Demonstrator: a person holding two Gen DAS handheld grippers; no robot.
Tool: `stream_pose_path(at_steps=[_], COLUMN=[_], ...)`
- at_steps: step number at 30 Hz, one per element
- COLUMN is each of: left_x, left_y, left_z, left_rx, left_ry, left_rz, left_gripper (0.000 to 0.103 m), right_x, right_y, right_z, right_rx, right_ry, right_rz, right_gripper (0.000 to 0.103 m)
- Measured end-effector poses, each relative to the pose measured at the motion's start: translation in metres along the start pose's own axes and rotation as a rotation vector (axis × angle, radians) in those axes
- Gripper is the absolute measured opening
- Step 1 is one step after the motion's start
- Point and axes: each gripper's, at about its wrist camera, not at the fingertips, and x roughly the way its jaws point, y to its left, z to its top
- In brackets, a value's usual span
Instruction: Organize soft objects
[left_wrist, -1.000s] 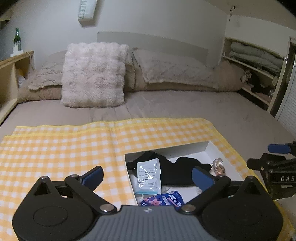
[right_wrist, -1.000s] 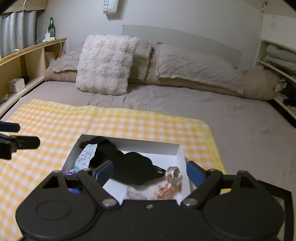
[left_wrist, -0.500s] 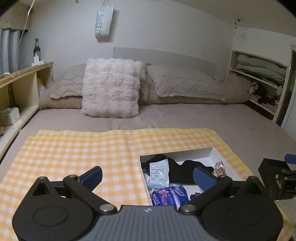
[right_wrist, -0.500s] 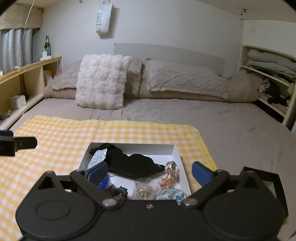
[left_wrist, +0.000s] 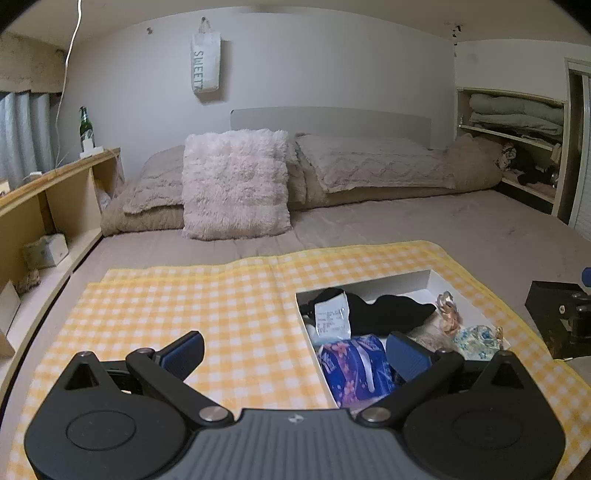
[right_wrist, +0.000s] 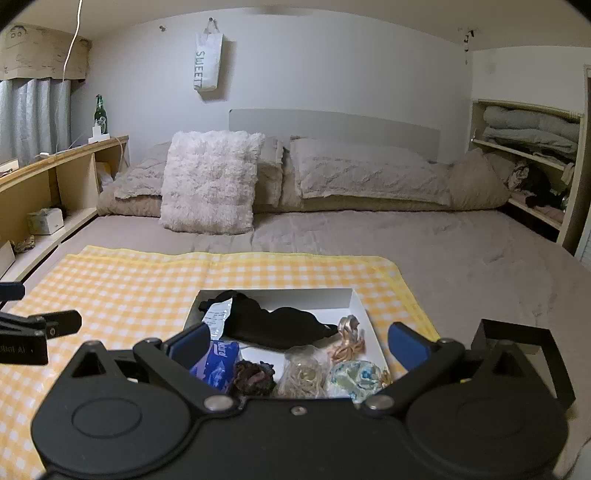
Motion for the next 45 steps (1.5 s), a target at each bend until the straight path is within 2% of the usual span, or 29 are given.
stream_pose_path(at_steps=[7,11,16,45], left_x=[-0.011,-0.016,-0.022,-0.031], left_y=[0.004,0.008,0.011,0.011], left_z=[-0.017,-0.022,-0.024,-0.025], left_rx=[-0.047,-0.06,-0.059,-0.049], left_ry=[0.028,0.028,0.02,0.003], left_rz=[-0.021,-0.004,-0.029,-0.046], left_gripper=[0.103,0.103,0.103,0.103], right_x=[-0.018,-0.026,-0.03,-0.028], right_y=[0.008,0.013,0.016,0.015], right_z=[-0.014,-0.023,-0.031,-0.031], right_rx=[-0.001,-0.014,-0.031,-0.041], right_ry=[-0.017,-0.019,-0.009,-0.008], right_rz=[-0.012,-0.024,-0.028,-0.051], right_gripper=[0.103,0.103,0.103,0.103])
